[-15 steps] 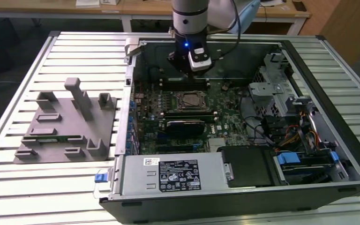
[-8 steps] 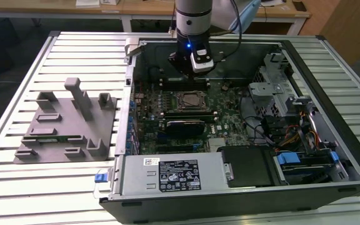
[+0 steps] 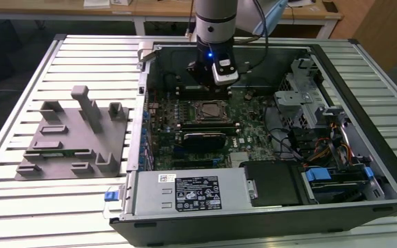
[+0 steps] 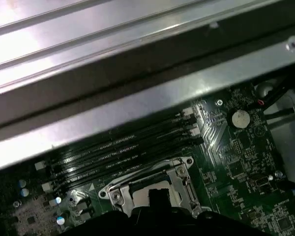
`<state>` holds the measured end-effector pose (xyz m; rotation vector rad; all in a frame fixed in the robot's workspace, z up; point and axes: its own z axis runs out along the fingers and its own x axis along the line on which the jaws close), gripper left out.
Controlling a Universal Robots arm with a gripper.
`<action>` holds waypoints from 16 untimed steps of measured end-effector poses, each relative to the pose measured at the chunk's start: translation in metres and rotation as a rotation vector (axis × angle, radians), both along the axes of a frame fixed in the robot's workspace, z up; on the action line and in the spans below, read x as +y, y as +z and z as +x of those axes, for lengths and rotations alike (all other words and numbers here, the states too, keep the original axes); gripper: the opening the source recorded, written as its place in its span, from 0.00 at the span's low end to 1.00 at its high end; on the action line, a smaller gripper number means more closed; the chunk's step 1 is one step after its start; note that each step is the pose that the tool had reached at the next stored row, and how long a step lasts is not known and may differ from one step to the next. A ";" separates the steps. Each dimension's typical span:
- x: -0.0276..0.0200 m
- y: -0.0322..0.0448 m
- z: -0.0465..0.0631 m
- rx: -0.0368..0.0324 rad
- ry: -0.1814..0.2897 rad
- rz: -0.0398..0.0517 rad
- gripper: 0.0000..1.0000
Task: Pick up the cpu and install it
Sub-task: 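Install the first cpu locking lever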
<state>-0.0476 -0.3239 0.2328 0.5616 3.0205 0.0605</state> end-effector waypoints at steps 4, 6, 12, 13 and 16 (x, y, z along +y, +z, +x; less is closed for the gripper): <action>-0.0076 -0.0001 0.000 0.0001 0.000 -0.0001 0.11; -0.0107 -0.0002 0.000 0.0006 0.000 -0.0008 0.11; -0.0167 -0.0016 0.000 0.0192 0.008 -0.0053 0.11; -0.0170 -0.0019 0.000 0.0284 0.011 -0.0070 0.11; -0.0174 -0.0023 0.000 0.0411 0.017 -0.0122 0.11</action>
